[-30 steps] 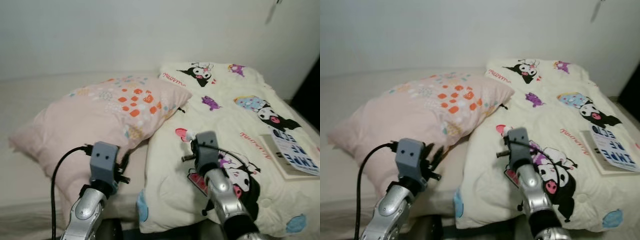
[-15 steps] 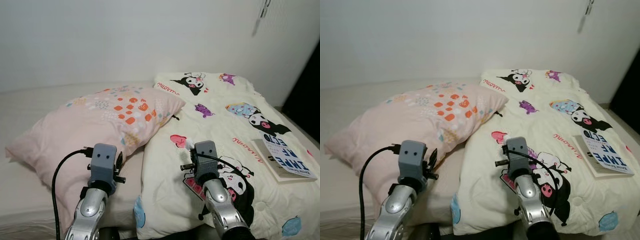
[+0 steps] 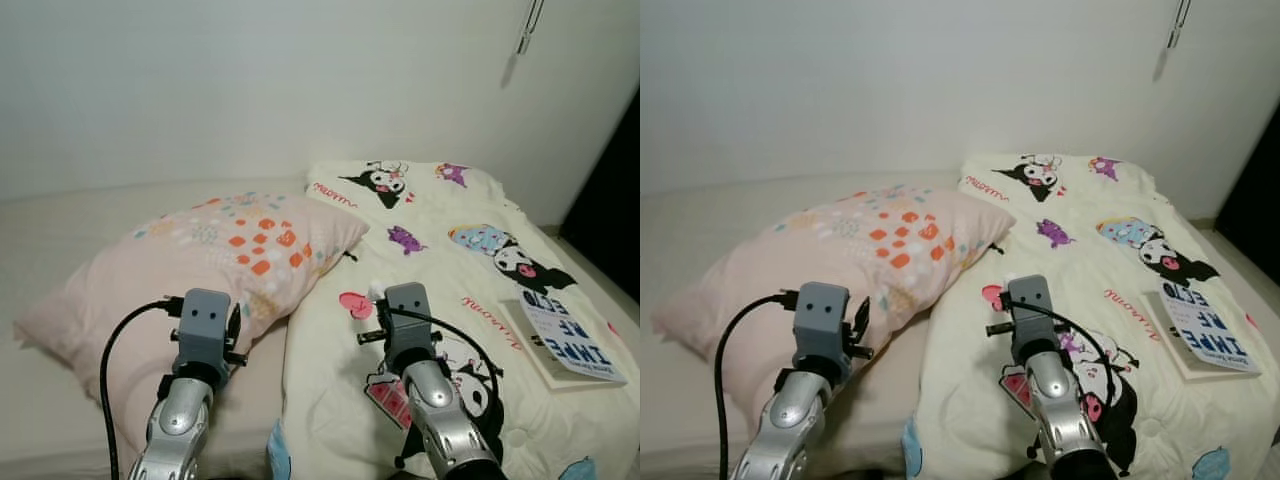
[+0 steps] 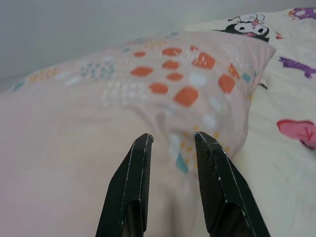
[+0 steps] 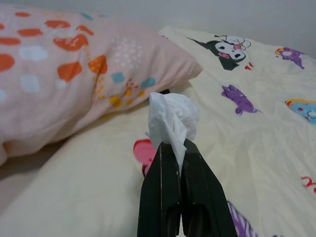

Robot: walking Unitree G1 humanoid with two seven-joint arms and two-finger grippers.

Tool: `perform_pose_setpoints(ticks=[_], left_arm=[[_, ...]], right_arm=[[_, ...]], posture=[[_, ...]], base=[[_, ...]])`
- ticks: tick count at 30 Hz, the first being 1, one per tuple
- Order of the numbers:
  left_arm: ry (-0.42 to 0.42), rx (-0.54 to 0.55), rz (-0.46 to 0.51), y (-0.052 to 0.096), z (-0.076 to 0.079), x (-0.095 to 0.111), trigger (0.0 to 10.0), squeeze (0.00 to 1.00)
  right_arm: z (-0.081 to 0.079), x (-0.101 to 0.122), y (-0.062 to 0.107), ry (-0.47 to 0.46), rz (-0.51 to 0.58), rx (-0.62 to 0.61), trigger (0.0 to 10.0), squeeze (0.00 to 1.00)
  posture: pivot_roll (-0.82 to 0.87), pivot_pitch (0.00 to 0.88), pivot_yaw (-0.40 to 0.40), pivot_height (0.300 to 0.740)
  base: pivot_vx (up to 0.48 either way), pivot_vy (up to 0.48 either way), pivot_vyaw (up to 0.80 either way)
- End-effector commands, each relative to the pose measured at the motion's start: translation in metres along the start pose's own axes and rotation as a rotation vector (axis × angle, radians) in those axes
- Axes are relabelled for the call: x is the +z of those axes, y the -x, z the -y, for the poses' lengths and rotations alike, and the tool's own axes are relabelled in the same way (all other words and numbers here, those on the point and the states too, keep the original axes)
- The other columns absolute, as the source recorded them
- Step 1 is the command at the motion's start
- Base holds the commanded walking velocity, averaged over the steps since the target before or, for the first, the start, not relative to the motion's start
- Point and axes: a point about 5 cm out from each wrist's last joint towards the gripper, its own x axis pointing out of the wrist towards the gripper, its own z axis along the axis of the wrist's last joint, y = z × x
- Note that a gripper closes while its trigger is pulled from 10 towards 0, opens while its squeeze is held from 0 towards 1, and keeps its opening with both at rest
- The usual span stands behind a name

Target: Clean up the room

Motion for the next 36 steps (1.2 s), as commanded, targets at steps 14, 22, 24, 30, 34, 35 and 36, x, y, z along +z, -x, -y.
perform_pose_setpoints(ticks=[14,22,24,30,34,35,36], left_arm=[[-0.031,0.044,-0.017,0.000,-0.005,-0.008,10.0,0.00],[-0.058,0.109,-0.023,-0.006,-0.014,-0.009,10.0,0.00],[-0.061,0.122,-0.022,-0.007,-0.015,-0.009,10.0,0.00],[-0.063,0.197,-0.053,-0.010,-0.024,-0.016,10.0,0.00],[-0.081,0.277,-0.083,-0.011,-0.035,-0.023,10.0,0.00],[-0.086,0.290,-0.087,-0.011,-0.037,-0.024,10.0,0.00],[-0.091,0.289,-0.093,-0.011,-0.039,-0.026,10.0,0.00]], right_arm=[[-0.003,-0.001,0.005,0.014,-0.023,0.018,10.0,0.00],[-0.006,-0.001,0.006,0.017,-0.032,0.031,10.0,0.00],[-0.006,-0.002,0.007,0.017,-0.035,0.036,10.0,0.00],[-0.014,-0.007,0.010,0.001,-0.052,0.090,10.0,0.00],[-0.020,-0.014,0.014,0.001,-0.072,0.131,10.0,0.00],[-0.021,-0.016,0.014,0.005,-0.078,0.137,10.0,0.00],[-0.023,-0.020,0.016,0.013,-0.093,0.148,10.0,0.00]], posture=[[0.05,0.000,-0.037,0.694],[0.05,0.000,-0.041,0.724],[0.05,0.000,-0.044,0.734],[0.05,0.000,-0.047,0.740],[0.05,0.000,-0.048,0.740],[0.05,0.000,-0.048,0.740],[0.05,0.000,-0.050,0.740]], base=[[0.000,0.000,0.00],[0.000,0.000,0.00],[0.000,0.000,0.00],[0.000,0.000,0.00],[0.000,0.000,0.00],[0.000,0.000,0.00],[0.000,0.000,0.00]])
